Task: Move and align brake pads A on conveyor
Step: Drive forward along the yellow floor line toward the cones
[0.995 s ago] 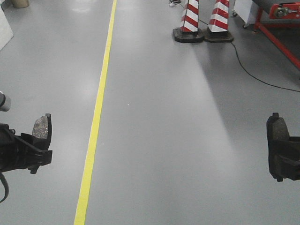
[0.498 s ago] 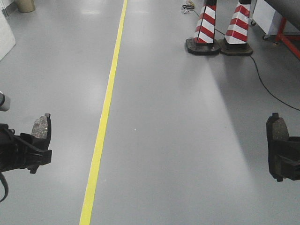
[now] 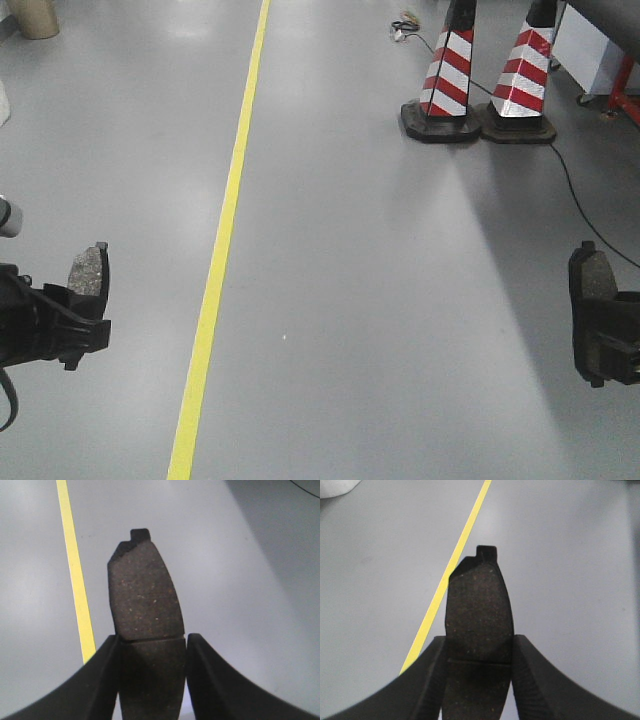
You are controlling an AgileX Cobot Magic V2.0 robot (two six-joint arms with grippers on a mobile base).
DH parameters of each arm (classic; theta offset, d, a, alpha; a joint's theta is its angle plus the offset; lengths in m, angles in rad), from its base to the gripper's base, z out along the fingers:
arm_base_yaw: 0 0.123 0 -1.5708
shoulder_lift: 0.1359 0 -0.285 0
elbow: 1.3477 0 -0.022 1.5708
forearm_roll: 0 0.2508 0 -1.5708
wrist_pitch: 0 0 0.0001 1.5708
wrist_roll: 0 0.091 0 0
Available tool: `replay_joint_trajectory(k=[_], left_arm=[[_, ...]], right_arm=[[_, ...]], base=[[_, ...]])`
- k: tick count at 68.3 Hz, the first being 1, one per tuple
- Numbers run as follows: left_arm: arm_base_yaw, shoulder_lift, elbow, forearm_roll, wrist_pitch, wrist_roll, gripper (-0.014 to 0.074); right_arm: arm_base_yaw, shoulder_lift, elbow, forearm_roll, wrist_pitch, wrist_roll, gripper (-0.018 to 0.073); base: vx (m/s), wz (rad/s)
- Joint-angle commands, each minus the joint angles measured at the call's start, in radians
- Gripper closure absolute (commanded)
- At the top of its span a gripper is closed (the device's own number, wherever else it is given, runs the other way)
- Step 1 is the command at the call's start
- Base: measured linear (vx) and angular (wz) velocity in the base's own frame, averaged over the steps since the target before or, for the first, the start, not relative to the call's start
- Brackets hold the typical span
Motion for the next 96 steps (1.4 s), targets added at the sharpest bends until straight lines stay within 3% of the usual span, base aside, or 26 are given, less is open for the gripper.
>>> replay_joint_trajectory(k=[1, 96], left_arm=[[-0.006, -0.022, -0.029, -0.005, -0.077, 0.000, 0.0545], [-0.006, -0.022, -0.029, -0.005, -0.077, 0.000, 0.0545]], right_arm=[[-0.004, -0.006, -0.031, 0.044, -0.052, -0.010, 0.0461], [-0.004, -0.006, -0.031, 0.049, -0.052, -0.010, 0.0461]], base=[[0.59, -0.02], [0.59, 0.00]])
